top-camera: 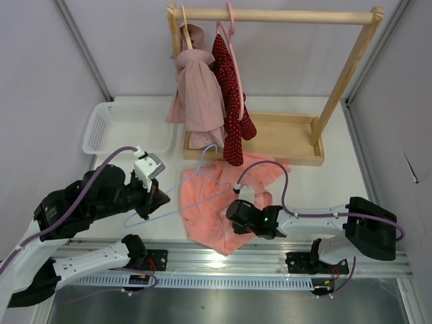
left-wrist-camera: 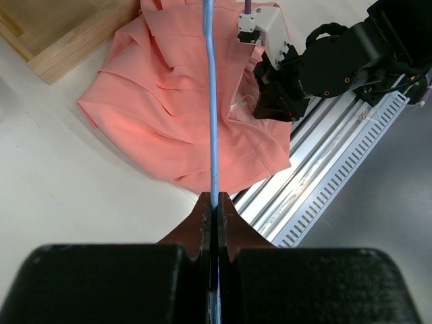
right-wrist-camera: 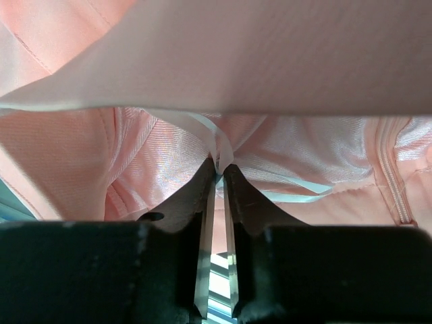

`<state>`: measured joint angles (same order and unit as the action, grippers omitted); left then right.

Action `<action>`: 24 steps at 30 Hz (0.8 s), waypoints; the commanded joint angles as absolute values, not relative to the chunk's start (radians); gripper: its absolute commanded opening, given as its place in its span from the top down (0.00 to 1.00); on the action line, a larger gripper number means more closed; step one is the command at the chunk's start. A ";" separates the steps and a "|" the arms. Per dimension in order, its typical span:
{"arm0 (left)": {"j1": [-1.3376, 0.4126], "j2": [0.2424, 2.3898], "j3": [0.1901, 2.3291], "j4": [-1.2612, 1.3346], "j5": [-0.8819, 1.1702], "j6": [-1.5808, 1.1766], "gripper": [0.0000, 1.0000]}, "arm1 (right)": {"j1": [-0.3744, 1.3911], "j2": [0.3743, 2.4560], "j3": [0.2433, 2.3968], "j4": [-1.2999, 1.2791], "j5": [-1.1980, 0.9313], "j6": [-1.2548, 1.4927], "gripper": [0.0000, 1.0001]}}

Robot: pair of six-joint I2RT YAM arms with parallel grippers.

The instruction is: Place the skirt on the hanger

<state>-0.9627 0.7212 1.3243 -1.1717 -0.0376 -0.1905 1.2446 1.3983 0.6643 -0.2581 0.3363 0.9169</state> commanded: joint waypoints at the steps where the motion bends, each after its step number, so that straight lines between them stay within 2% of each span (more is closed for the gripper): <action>1: -0.966 0.736 1.356 -1.161 0.024 -0.166 1.00 | 1.250 1.350 0.664 -0.273 0.391 0.945 0.87; 14: -0.966 0.749 1.345 -1.131 0.126 -0.149 1.00 | 1.246 1.155 0.588 -0.393 0.406 1.022 0.89; 24: -0.966 0.752 1.232 -1.057 0.181 -0.173 1.00 | 1.209 1.062 0.561 -0.448 0.402 1.043 0.89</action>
<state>-0.9627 0.7441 1.2541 -1.1240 0.1410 -0.1665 1.2209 1.1011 0.5674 -0.4232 0.3626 1.0172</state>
